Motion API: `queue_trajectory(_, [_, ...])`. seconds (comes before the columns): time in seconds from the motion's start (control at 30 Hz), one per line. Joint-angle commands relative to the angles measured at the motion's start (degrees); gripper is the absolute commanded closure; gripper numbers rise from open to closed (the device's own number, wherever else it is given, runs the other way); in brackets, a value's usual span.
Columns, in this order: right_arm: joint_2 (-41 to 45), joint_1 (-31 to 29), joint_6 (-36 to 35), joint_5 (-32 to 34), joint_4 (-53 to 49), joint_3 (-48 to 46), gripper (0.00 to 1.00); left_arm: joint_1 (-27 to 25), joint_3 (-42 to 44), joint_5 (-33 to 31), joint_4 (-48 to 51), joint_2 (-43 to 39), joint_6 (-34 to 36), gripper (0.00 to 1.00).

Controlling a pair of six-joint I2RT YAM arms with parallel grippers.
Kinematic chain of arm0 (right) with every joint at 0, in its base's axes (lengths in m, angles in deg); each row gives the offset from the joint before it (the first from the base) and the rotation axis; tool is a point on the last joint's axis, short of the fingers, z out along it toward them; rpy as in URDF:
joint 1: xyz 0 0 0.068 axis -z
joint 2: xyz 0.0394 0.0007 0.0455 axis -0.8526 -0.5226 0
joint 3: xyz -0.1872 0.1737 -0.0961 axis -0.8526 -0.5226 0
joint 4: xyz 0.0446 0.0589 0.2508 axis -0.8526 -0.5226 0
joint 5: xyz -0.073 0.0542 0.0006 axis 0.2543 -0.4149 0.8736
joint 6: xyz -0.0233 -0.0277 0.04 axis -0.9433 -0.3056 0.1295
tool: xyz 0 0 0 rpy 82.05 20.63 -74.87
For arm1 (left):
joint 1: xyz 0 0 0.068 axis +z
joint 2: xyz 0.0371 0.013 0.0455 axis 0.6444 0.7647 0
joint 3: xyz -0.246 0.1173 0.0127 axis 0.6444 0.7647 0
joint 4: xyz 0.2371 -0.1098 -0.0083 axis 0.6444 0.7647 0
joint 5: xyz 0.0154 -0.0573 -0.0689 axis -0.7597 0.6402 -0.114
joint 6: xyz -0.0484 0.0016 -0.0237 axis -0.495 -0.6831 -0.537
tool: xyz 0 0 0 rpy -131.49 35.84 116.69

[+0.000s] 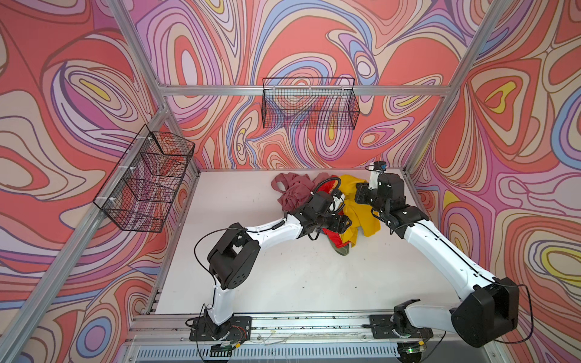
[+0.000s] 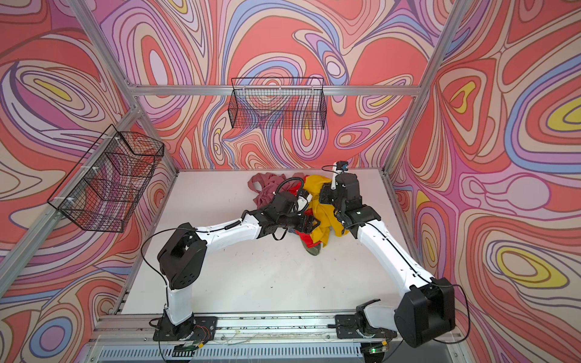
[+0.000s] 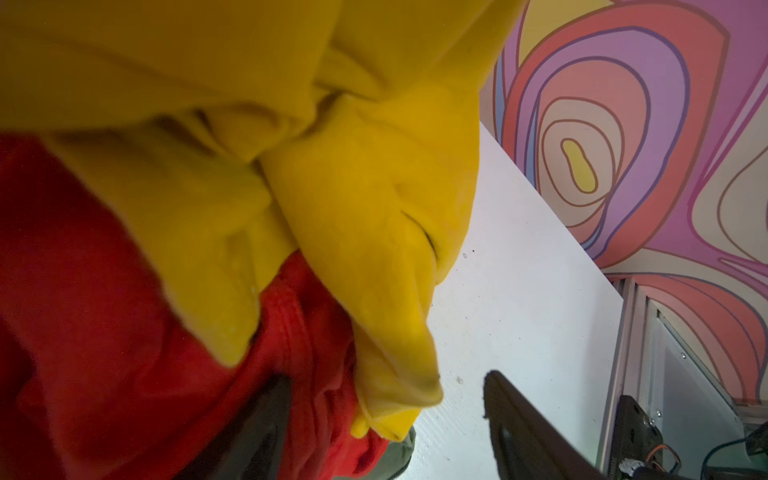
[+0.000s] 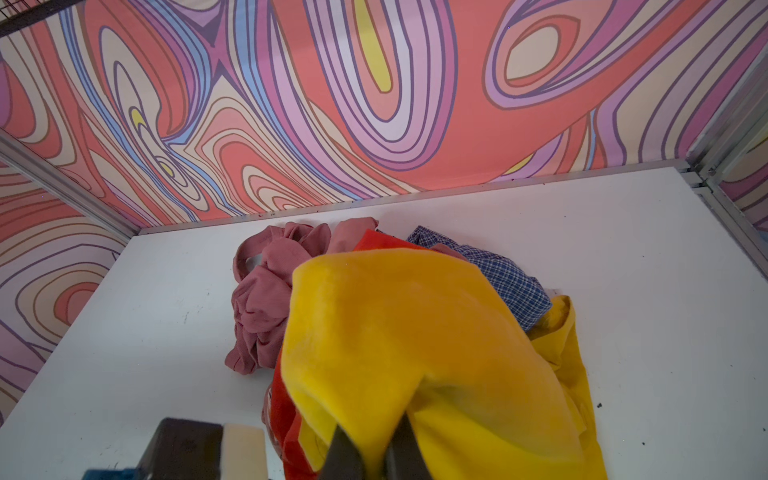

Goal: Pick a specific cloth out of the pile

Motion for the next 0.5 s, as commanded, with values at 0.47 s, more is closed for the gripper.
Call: queue_trajectory(0.47, [2.6,1.1,-0.5,-1.4,-1.5,0.6,1.0,-0.7,0.0,-5.0,-2.8,-2.8,-2.1,0.32])
